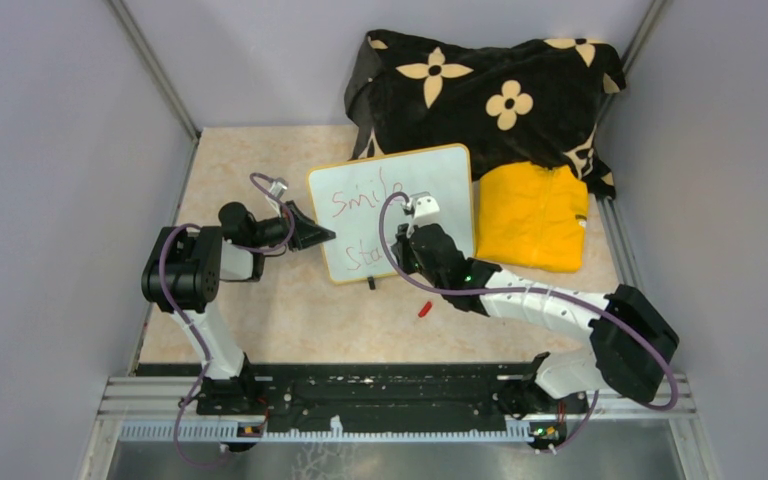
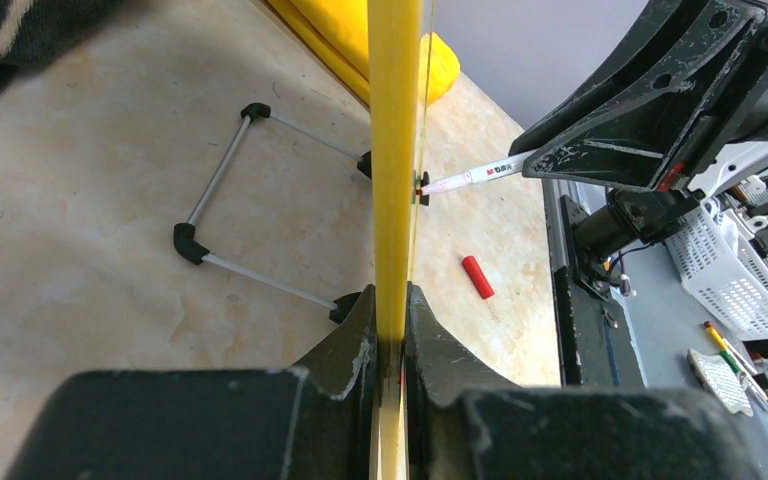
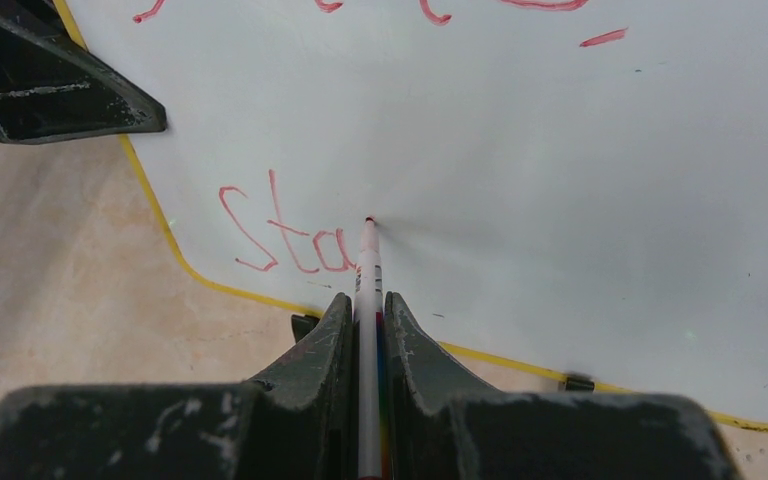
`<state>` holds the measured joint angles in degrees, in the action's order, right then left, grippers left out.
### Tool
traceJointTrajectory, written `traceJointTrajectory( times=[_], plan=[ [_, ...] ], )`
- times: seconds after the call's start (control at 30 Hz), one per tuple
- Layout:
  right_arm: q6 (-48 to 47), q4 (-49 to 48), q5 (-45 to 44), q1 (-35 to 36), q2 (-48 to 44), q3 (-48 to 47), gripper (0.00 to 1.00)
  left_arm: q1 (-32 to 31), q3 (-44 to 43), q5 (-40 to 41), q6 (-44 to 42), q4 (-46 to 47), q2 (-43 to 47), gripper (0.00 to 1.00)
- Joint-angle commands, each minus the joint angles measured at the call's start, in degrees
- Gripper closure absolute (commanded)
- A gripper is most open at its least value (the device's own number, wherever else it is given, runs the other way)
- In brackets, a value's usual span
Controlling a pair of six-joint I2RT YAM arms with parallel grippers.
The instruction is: Write a sentence on the whiteboard
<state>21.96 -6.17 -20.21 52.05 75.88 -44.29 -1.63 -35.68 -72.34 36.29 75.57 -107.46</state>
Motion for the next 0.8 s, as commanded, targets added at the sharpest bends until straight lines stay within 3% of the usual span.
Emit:
traceJointTrajectory(
  times=[0.0,0.4,0.77],
  plan=[
    [1.2,-2.1,0.0,-0.5,0.0,0.7,1.00,-0.8,0.0,1.7,-3.4,-4.0,-0.9,1.00],
    [2.2,-1.5,-0.3,-0.5,-3.8,4.1,1.00,-0.7,0.1,1.8,-3.3,-4.0,-1.0,1.00],
    [0.4,-2.1,-1.7,-0.5,-8.4,1.1,1.00,-0.7,0.0,1.8,-3.5,-4.2,-0.9,1.00]
  ],
)
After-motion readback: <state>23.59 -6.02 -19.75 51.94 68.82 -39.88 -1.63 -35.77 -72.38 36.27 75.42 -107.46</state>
